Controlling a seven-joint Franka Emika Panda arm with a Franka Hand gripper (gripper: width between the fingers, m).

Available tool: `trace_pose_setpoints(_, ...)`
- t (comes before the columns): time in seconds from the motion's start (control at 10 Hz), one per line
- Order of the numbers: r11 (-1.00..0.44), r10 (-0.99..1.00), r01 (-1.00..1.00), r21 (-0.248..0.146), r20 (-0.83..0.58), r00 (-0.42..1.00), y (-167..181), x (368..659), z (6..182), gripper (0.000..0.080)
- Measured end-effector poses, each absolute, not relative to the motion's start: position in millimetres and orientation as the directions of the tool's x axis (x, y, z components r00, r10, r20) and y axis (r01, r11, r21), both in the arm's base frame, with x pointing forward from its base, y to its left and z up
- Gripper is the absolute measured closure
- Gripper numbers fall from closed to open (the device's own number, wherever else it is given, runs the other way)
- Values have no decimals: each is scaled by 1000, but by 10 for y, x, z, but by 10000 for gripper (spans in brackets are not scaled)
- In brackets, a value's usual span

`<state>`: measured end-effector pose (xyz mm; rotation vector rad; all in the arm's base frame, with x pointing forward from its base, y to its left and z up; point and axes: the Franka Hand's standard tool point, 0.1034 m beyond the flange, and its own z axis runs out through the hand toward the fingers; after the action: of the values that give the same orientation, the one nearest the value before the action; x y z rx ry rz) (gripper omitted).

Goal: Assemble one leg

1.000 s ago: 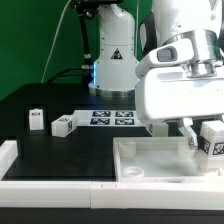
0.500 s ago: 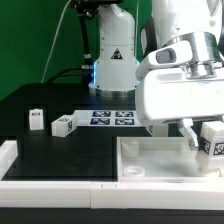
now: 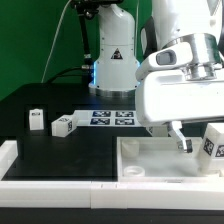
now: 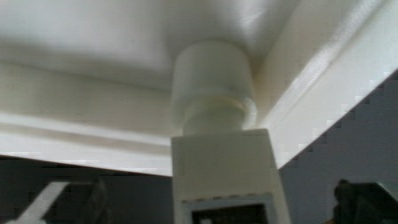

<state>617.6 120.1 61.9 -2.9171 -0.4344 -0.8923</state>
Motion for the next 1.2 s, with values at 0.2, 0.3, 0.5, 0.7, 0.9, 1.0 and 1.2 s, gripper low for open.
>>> trace_pose_setpoints(0.2, -960, 245, 280, 21, 554, 796, 1221, 6180, 664, 152)
trace_pose_setpoints(0.3, -959, 248, 284, 20, 551, 797, 1257, 6205, 781, 152)
trace_pose_setpoints(0.5, -956, 258, 292, 16, 518, 816, 1233, 6253, 977, 150)
trace_pose_setpoints(0.7, -955, 261, 296, 12, 506, 822, 1249, 6274, 1003, 150)
trace_pose_setpoints(0.9, -953, 268, 301, -18, 407, 873, 1296, 6186, 925, 150)
trace_pose_setpoints(1.0, -951, 279, 306, -45, 301, 912, 1336, 6179, 955, 150)
trace_pose_setpoints(1.2, -952, 293, 303, -51, 147, 945, 1240, 6272, 961, 150)
